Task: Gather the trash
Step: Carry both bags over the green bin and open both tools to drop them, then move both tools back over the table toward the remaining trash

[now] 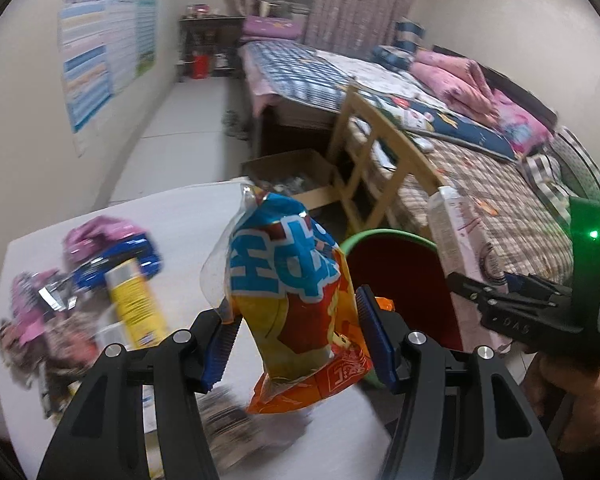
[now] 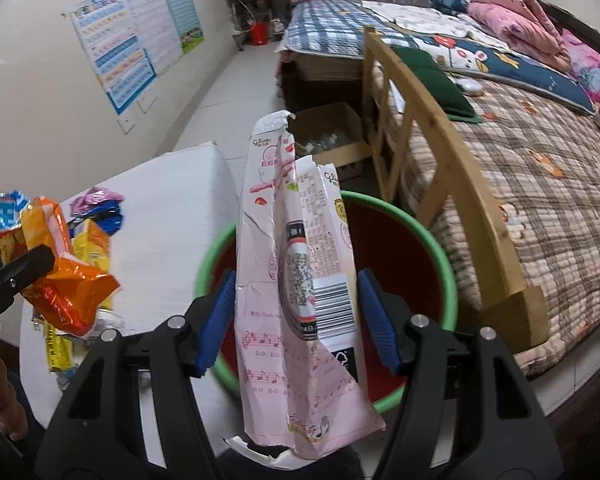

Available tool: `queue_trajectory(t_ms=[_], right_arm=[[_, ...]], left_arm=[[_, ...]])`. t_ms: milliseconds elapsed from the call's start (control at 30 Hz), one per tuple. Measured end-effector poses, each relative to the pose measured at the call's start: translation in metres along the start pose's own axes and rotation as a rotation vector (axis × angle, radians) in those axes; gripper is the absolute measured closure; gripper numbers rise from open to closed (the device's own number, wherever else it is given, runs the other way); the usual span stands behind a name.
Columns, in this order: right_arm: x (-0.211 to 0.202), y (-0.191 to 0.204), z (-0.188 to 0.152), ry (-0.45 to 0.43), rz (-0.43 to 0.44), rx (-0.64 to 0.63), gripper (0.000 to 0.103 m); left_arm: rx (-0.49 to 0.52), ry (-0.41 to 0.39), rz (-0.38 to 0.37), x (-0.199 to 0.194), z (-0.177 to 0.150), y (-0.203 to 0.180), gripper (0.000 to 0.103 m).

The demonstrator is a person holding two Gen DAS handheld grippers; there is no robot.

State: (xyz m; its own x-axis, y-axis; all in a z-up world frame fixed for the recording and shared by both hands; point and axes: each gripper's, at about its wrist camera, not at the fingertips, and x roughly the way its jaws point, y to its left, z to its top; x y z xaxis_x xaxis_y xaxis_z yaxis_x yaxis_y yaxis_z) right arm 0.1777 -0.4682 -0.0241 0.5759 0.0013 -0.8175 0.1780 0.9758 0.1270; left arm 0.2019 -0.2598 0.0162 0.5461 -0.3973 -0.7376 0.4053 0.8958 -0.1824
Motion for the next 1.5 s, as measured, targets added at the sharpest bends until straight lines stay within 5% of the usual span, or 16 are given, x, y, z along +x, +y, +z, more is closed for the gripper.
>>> queue_trajectory(t_ms=[367, 800, 867, 933, 1067, 1500], right_arm=[[0.038, -0.037, -0.017, 0.082, -0.034, 0.009, 0.043], [0.056, -0.053, -0.026, 0.101, -0.029, 0.016, 0.042], [0.058, -0.052, -0.025, 0.099, -0.029, 0.016, 0.039], [0.058, -0.051, -0.025, 0.098, -0.019, 0.020, 0.028], [0.054, -0.046, -0.024, 0.083, -0.016, 0.018, 0.015], [0.020, -0.010, -0.027, 0.052, -0.005, -0.030, 0.011]], left_arm=[[0.062, 0.116, -0.069, 0.069, 0.006, -0.057, 0.048], [0.114, 0.170, -0.068, 0.111, 0.012, -0.080, 0.045], [0.109, 0.166, -0.069, 0.110, 0.013, -0.080, 0.039], [0.101, 0.151, -0.061, 0.107, 0.014, -0.078, 0.020], [0.088, 0.151, -0.059, 0.102, 0.011, -0.071, 0.018], [0.000, 0.104, -0.006, 0.036, -0.013, 0.000, 0.014]])
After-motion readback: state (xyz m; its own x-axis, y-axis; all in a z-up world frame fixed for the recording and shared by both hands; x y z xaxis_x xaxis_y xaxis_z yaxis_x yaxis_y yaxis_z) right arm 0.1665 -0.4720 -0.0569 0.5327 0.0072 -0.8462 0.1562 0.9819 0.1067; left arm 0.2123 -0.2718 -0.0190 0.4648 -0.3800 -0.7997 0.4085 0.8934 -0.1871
